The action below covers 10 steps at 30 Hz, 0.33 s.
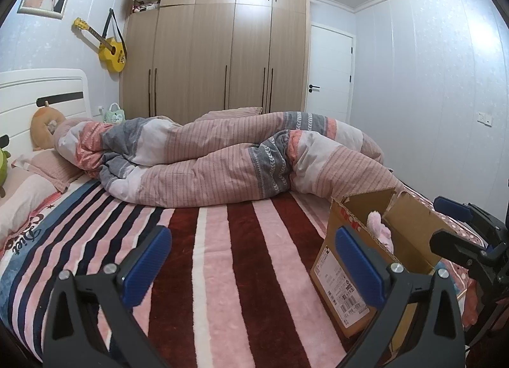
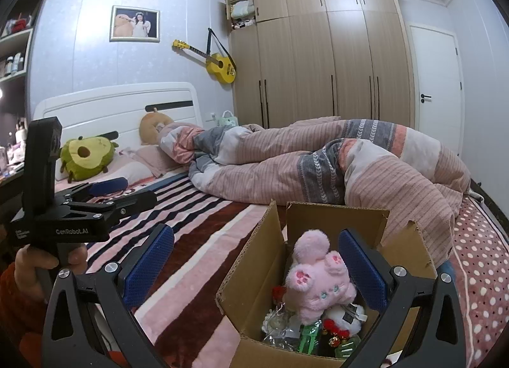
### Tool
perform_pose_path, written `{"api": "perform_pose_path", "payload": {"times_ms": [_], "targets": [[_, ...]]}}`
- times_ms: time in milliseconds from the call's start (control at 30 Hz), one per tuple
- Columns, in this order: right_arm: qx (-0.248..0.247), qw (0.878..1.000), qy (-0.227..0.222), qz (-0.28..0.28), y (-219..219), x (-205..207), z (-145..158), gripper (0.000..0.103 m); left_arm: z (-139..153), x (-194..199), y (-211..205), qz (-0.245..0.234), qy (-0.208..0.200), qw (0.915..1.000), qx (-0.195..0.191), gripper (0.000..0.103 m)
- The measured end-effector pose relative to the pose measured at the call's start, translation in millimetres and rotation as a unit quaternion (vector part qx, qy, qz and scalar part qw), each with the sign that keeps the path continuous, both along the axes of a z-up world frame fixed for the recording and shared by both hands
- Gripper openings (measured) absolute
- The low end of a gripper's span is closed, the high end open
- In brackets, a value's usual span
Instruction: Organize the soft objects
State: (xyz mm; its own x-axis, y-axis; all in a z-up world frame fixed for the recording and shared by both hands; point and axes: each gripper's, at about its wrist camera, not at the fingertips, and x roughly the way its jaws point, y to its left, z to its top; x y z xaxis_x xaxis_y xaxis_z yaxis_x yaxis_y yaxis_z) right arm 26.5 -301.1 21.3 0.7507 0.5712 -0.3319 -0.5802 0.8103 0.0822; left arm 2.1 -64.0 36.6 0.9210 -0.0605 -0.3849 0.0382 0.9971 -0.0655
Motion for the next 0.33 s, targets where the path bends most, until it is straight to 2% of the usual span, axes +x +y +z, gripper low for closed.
{"api": "perform_pose_path", "payload": {"times_ms": [333], "targets": [[0.001,1.000,0.001,0.000,0.1,-0.5,-0.1,0.103,-0.6,-0.9,0.3,-0.002,0.000,1.0000,0.002,0.102]]}}
